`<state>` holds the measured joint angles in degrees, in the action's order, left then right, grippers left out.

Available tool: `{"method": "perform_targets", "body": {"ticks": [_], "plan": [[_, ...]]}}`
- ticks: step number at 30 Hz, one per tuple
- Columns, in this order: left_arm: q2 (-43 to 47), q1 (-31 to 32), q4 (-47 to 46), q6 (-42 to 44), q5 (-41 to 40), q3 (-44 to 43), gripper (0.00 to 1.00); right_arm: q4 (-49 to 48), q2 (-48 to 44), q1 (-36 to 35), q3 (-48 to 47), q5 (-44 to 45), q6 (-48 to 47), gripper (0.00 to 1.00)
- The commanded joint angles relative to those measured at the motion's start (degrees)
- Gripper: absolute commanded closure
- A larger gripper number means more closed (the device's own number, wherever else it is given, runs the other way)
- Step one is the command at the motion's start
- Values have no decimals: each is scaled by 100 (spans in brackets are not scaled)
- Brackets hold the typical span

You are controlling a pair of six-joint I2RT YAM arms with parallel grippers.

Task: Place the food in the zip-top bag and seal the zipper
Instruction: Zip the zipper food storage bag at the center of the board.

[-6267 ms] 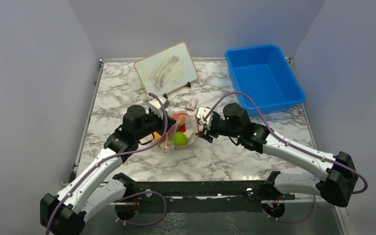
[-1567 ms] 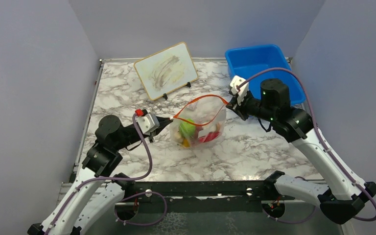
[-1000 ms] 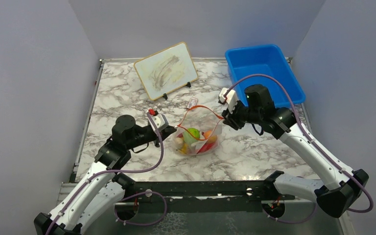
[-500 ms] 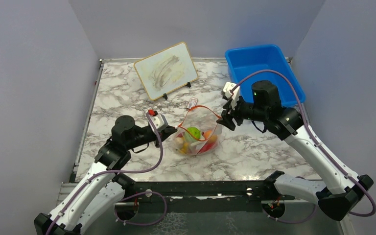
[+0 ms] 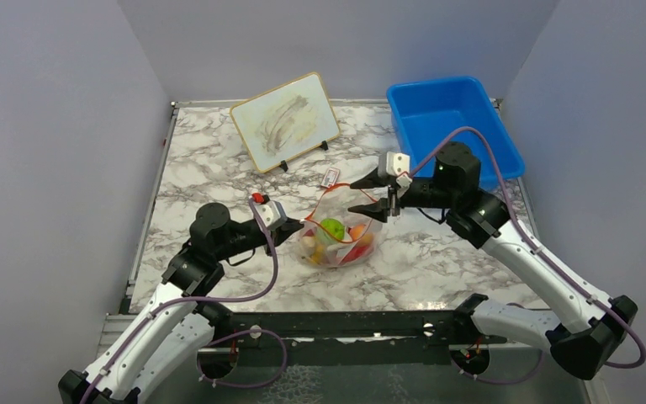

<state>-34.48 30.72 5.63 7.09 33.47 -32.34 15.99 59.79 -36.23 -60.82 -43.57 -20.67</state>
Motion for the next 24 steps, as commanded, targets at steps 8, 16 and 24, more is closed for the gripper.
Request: {"method": "perform_targets", "body": {"ticks": [8,16,24], "plan": [[103,-12,-205,-68,368,-197,100,14,1236,-1446,-704,585,-1150,52],[166,-11,-208,-26,476,-194,100,107,1661,-1703,-930,938,-1350,65],[170,-13,-212,-24,533,-203,100,328,1884,-1821,-1066,1012,-1440,67]]}}
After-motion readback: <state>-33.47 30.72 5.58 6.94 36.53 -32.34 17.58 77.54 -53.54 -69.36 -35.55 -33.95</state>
